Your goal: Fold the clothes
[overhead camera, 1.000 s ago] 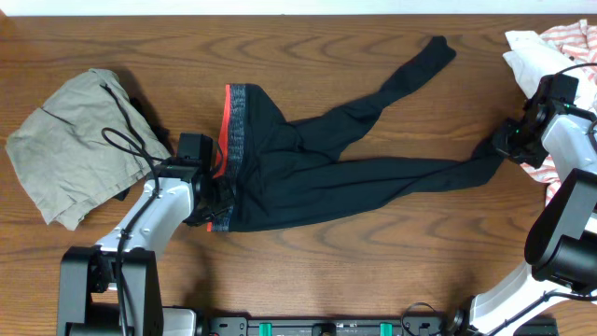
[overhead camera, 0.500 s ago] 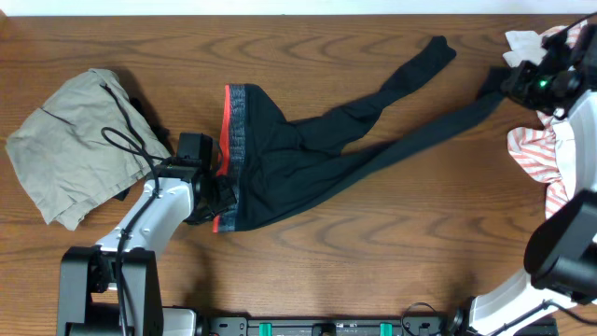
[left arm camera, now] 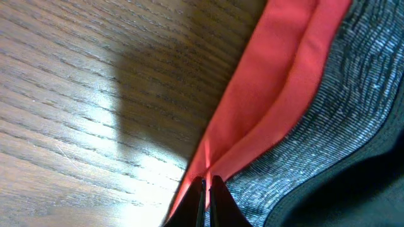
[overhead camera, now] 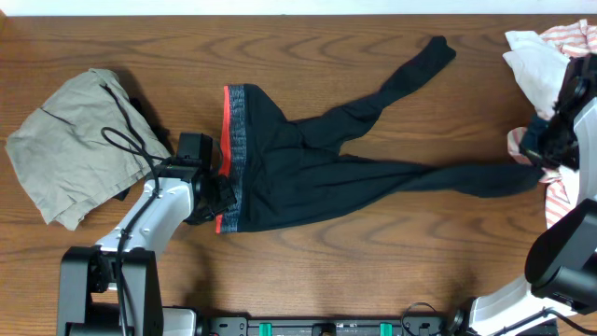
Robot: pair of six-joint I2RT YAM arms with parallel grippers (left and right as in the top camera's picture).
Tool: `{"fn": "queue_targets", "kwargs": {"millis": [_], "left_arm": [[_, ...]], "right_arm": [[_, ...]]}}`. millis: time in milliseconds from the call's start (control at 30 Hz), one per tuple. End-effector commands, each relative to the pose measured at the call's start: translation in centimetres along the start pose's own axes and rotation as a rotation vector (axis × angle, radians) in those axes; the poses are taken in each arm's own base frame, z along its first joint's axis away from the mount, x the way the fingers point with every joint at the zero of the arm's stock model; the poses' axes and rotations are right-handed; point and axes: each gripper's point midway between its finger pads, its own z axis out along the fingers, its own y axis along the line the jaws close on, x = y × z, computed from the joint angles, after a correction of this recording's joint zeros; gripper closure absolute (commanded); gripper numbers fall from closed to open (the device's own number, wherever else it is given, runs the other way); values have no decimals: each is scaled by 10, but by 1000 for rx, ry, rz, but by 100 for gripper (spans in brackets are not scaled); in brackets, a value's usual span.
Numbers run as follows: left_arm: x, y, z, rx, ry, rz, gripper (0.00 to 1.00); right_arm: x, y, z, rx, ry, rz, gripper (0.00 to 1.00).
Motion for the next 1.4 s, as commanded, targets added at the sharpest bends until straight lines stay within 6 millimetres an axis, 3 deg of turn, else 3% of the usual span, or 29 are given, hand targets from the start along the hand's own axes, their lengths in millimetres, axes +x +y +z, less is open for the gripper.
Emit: {"fn": "queue_targets", "kwargs": {"millis": [0, 133, 300, 400, 533, 600, 633, 833, 1100, 1233, 1367], "left_arm": [[3, 3, 2, -11, 9, 10, 94], [3, 3, 2, -11, 9, 10, 94], [2, 2, 2, -8, 4, 10, 94], [2, 2, 2, -7, 3, 11, 94], [2, 2, 2, -7, 3, 11, 94], [2, 2, 2, -7, 3, 11, 94], [2, 2, 2, -7, 2, 11, 94], [0, 1, 2, -4, -4, 12, 94], [0, 1, 2, -3, -4, 12, 94], [0, 1, 2, -3, -4, 12, 94], [0, 1, 2, -3, -4, 12, 94]], "right_arm": [[-9, -42, 8, 189, -48, 115, 85], [-15, -39, 10, 156, -66, 135, 88], [-22, -17, 12, 29, -80, 94, 89], [-19, -9, 12, -14, -63, 85, 76], [-3, -12, 14, -2, 3, 72, 72], [6, -14, 17, 7, 36, 66, 64], [10, -14, 20, 10, 50, 64, 58], [32, -15, 49, 23, 105, 63, 48], [50, -4, 88, -5, 113, 67, 47], [53, -3, 96, -6, 104, 81, 55], [52, -2, 97, -9, 97, 86, 99]]}}
